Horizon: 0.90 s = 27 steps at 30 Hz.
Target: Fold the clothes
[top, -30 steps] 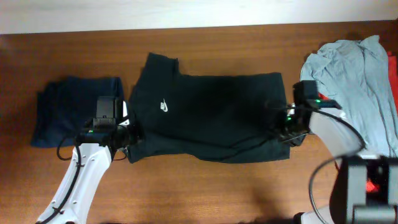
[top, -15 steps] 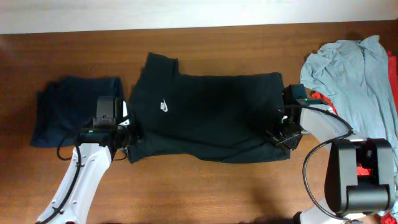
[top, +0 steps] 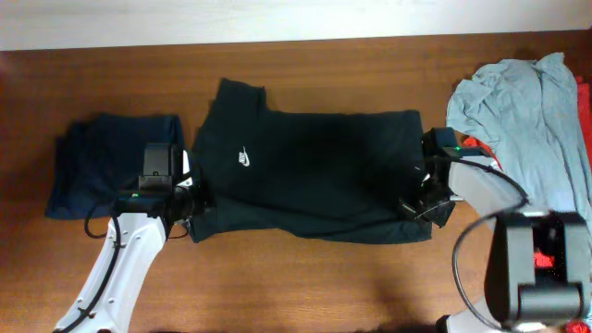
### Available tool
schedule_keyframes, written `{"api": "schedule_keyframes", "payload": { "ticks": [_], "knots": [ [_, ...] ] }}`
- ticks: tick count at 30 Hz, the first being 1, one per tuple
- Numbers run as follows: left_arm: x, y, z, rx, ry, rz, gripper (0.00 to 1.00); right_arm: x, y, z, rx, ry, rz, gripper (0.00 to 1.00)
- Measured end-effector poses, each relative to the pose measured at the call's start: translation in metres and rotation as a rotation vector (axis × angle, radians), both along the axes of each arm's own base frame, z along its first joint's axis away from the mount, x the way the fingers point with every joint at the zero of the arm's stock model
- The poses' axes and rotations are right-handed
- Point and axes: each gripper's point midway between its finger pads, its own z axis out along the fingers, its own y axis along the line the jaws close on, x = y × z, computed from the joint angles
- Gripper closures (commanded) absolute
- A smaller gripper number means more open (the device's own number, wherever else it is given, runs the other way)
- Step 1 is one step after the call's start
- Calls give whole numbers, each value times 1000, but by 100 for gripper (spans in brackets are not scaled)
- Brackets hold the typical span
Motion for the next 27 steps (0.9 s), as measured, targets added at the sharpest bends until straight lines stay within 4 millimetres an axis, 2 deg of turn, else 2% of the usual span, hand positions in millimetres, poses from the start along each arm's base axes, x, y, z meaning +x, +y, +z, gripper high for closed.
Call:
{"api": "schedule_keyframes", "payload": {
  "ticks": [7,9,14,20,27],
  "knots": [
    [-3,0,-1,1,14,0,99,2,-9,47,-52,-136,2,96],
    [-4,0,-2,1,20,0,99,2,-12,54,-74,-155,1,96],
    [-5,0,-2,2,22,0,100,0,-22,55,-129,-154,1,96],
    [-4,7,-2,36,17,14,99,21,-34,58,-199,-236,-22,96],
    [16,8,7,44,-70,23,97,28,-38,60,-223,-267,-31,96]
  ]
}}
